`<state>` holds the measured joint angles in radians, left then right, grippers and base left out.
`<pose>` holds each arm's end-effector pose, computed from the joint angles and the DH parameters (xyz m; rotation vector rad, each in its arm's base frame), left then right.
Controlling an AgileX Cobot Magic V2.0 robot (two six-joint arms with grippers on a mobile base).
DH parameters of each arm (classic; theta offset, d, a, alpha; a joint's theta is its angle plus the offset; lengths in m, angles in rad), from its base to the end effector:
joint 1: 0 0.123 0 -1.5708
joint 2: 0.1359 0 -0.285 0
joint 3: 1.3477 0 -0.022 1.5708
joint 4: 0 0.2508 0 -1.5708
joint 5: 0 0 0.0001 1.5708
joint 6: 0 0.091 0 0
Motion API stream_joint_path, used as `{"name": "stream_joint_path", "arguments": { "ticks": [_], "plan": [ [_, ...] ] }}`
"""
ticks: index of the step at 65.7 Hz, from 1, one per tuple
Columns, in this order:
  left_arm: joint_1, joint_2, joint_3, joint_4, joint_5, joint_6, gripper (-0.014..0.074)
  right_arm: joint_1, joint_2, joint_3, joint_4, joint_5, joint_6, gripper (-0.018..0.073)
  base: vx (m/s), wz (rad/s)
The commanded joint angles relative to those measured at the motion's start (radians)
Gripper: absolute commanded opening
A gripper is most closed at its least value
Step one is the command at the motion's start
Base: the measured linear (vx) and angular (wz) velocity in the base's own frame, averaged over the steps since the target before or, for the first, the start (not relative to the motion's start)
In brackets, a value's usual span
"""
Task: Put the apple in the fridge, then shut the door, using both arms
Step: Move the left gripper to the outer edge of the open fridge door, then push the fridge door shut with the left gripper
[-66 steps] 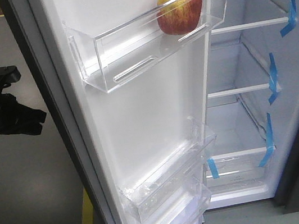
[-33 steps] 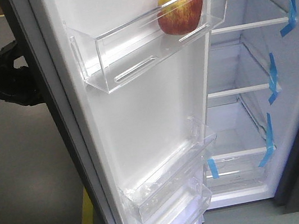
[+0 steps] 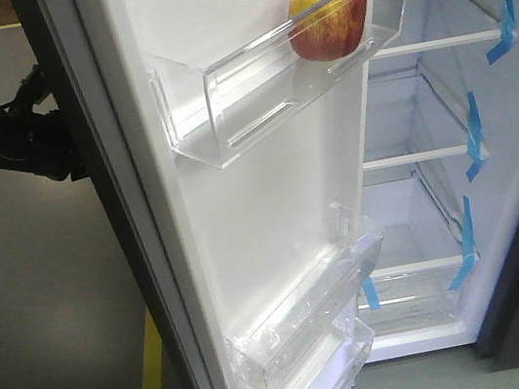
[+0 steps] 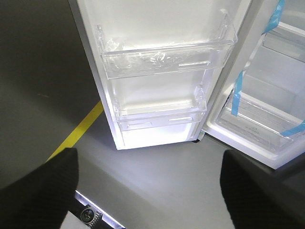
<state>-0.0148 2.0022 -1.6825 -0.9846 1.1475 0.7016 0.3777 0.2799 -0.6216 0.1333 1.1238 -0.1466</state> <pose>0.4269 -0.0755 0.2737 0.4540 2.4075 -1.0816 0.0218 0.0204 0.3047 -0.5875 2.1953 0.2891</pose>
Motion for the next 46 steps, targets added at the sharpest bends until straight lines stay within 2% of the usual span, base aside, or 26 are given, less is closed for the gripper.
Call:
{"name": "stream_joint_path", "arguments": {
  "ticks": [1,14,35,46],
  "plan": [
    [-0.045,-0.056,-0.029,-0.082,0.053,0.029,-0.0006,0.000,0.010,-0.023,0.003,-0.057,-0.003,0.0592,0.00,0.00],
    [-0.145,-0.056,-0.029,-0.103,0.047,0.053,-0.0006,0.000,0.010,-0.023,0.003,-0.057,-0.003,0.0592,0.00,0.00],
    [-0.315,-0.056,-0.029,-0.108,-0.075,0.076,-0.0006,0.000,0.010,-0.023,0.003,-0.058,-0.003,0.0592,0.00,0.00],
    [-0.390,-0.056,-0.029,-0.150,-0.145,0.113,-0.0006,0.000,0.010,-0.023,0.003,-0.057,-0.003,0.0592,0.00,0.00]
  ]
}}
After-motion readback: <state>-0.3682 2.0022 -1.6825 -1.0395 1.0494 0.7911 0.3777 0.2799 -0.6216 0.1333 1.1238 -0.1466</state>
